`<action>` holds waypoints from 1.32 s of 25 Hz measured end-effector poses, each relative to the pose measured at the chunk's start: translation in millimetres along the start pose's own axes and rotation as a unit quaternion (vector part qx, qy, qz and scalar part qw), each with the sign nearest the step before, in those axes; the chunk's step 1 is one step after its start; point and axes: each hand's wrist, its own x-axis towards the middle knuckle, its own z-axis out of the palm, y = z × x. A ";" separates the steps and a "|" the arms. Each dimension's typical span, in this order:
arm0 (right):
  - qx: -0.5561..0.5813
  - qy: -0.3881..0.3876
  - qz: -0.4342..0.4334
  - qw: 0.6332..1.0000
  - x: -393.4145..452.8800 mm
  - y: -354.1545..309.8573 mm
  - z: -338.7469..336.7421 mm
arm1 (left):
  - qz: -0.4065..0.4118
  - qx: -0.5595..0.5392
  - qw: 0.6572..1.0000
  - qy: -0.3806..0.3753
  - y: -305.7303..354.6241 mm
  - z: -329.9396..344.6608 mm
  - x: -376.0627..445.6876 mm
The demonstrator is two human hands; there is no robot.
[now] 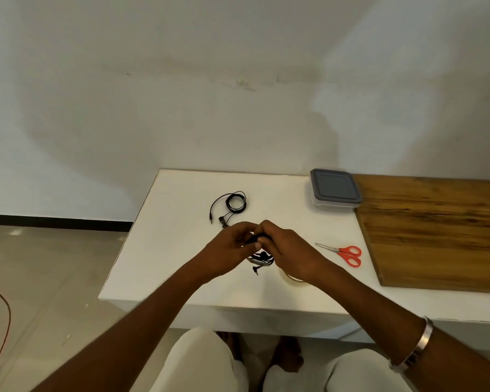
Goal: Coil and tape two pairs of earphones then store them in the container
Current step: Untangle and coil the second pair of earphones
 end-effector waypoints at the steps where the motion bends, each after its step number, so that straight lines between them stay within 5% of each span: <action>1: -0.001 0.000 0.000 1.000 0.1 1.5 0.0 | -0.007 0.014 1.000 0.000 0.5 -0.2 0.2; 7: 0.066 -0.010 -0.006 0.998 2.9 12.5 0.7 | -0.066 -0.115 0.991 -0.013 -3.9 1.3 -4.9; 11: 0.176 -0.014 0.051 0.983 -1.3 40.6 -8.4 | -0.083 -0.140 0.984 0.074 -9.8 0.2 -1.9; 14: 0.030 0.018 0.083 0.996 -15.1 82.1 -18.1 | -0.076 -0.092 0.985 0.125 -14.3 -7.8 2.6; 18: -0.148 -0.065 0.069 0.984 -38.1 120.6 -15.4 | -0.119 0.022 0.977 0.175 -24.4 0.7 8.7; 25: -0.150 -0.078 0.030 0.985 -49.7 132.1 -16.6 | -0.098 0.141 0.961 0.218 -28.3 31.8 15.2; 29: -0.179 -0.050 0.014 0.982 -50.0 136.9 -18.1 | -0.127 0.033 0.974 0.183 -23.9 53.0 17.3; 33: -0.175 -0.052 -0.013 0.983 -49.5 133.0 -18.2 | -0.158 0.038 0.969 0.184 -25.0 69.6 18.3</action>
